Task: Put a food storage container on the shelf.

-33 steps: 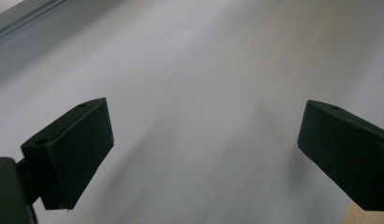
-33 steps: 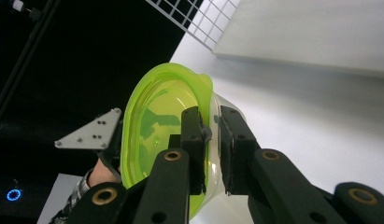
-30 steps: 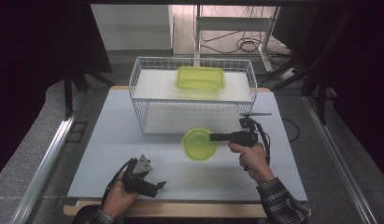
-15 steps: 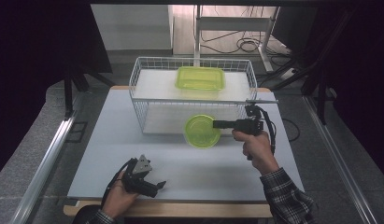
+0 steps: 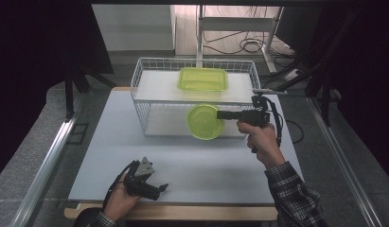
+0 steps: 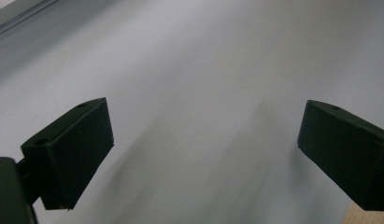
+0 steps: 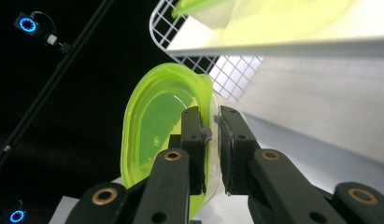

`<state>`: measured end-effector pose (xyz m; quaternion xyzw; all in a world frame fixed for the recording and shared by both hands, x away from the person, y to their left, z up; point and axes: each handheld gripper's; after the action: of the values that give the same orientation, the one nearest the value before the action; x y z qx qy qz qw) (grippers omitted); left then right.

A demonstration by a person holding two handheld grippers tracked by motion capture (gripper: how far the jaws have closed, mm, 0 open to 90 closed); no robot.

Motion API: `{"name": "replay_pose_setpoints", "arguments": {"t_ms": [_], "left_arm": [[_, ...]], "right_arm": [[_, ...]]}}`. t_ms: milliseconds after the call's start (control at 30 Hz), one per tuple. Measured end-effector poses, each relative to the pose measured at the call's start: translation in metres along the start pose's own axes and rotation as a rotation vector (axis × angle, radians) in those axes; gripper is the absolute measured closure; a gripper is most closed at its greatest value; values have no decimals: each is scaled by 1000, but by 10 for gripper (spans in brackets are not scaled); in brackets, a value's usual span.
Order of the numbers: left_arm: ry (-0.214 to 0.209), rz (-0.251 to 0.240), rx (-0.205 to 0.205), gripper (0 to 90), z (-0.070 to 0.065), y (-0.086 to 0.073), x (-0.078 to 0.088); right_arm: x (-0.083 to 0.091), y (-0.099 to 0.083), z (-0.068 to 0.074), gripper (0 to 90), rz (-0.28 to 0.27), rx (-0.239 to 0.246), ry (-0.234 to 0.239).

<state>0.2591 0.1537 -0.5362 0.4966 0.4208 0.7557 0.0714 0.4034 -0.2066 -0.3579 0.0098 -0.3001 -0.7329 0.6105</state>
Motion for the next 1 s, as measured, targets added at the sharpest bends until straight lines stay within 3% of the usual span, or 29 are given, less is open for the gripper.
{"name": "replay_pose_setpoints", "arguments": {"t_ms": [600,1000], "left_arm": [[-9,-16,19,28,2,-1,2],[-12,-15,24,28,2,-1,2]], "right_arm": [[10,38,34,809,-83,52,-17],[10,62,43,809,-145,60,-19]]}}
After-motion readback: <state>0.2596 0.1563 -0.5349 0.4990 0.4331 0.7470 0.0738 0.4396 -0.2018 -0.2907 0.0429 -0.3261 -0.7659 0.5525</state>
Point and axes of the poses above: each handheld gripper's, and its own axes: x roughly backward along the jaws, y roughly out of its top, z roughly to its left, and after that the axes turned 12 degrees about -x, right-handed
